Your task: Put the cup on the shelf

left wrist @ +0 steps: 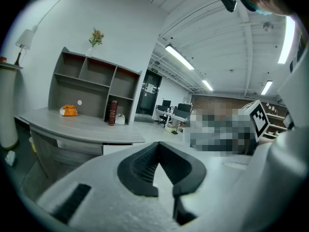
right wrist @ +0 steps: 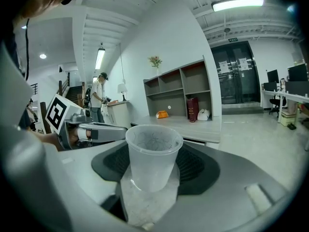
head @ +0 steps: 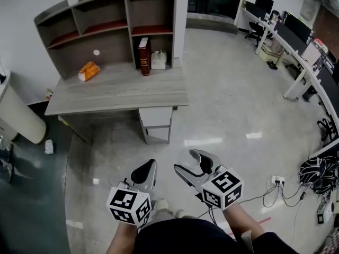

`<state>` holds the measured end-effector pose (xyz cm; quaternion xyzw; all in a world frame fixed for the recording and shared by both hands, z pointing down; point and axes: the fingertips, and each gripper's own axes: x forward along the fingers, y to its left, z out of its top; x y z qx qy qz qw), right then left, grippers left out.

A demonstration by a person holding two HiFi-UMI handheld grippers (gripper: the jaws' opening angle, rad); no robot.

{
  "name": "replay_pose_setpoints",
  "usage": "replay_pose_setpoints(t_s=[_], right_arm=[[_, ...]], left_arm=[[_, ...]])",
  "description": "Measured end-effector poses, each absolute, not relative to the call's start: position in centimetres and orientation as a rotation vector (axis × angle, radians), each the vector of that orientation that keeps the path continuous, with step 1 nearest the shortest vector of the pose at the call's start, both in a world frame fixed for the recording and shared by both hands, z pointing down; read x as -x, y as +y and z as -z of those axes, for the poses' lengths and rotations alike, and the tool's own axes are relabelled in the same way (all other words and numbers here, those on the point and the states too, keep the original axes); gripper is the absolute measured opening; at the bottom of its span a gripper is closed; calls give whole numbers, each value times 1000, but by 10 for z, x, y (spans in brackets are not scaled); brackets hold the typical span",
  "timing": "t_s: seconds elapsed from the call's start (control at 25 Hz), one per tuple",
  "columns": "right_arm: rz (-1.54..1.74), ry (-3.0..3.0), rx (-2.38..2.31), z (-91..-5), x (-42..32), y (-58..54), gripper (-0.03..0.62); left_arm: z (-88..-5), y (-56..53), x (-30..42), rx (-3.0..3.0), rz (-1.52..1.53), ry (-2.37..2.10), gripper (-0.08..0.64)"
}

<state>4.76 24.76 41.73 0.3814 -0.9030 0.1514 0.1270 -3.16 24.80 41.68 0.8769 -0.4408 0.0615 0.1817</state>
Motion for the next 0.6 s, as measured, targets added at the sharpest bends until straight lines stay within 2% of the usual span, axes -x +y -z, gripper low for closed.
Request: replay_pose_setpoints(t_s=[0.6], right_arm=[[-425, -2612, -1092, -419, 3, 192, 287]], left_arm=[[-425, 198, 78, -2473, -183, -1214, -3]])
